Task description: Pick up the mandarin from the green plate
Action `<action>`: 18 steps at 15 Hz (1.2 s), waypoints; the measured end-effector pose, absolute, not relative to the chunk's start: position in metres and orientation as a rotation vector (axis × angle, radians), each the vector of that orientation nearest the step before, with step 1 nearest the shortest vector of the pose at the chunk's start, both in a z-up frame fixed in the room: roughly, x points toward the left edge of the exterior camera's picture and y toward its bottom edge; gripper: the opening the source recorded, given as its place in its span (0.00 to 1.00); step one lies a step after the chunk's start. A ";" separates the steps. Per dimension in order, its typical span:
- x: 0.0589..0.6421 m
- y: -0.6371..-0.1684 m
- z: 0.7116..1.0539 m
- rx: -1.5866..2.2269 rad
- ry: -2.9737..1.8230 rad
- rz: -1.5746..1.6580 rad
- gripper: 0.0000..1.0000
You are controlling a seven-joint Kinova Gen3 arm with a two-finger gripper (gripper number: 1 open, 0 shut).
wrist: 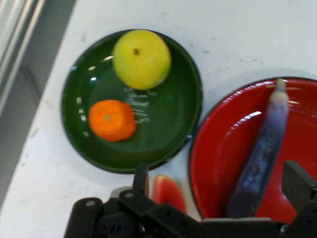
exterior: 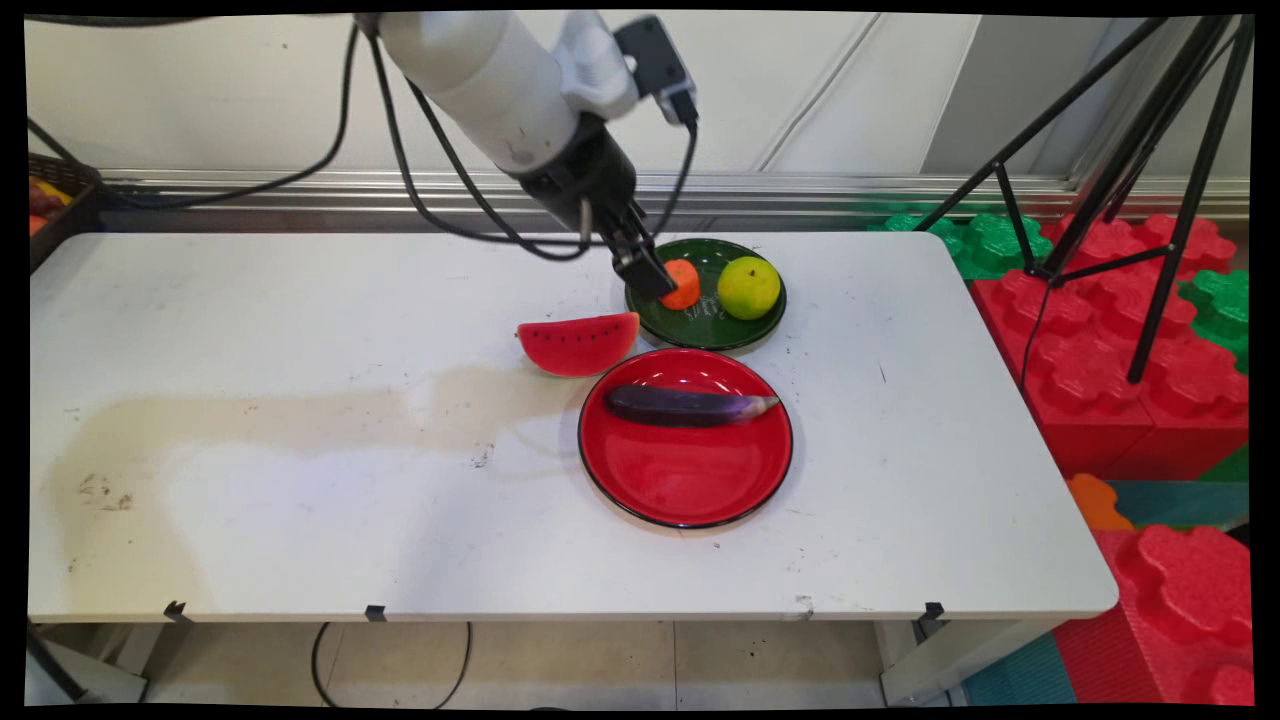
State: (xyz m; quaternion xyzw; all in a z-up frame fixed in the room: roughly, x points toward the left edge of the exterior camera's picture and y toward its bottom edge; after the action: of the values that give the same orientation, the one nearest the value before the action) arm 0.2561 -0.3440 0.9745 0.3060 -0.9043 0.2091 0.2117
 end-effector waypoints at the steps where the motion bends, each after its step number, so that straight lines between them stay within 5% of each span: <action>1: 0.261 -0.346 0.978 0.876 -2.496 0.594 1.00; 7: 0.269 -0.371 0.974 0.994 -2.476 0.644 1.00; 18: 0.247 -0.470 0.895 1.106 -2.518 0.658 1.00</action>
State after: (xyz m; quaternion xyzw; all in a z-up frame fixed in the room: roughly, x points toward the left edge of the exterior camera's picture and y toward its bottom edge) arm 0.2469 -0.4699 0.8953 0.3865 -0.8794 0.2297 0.1563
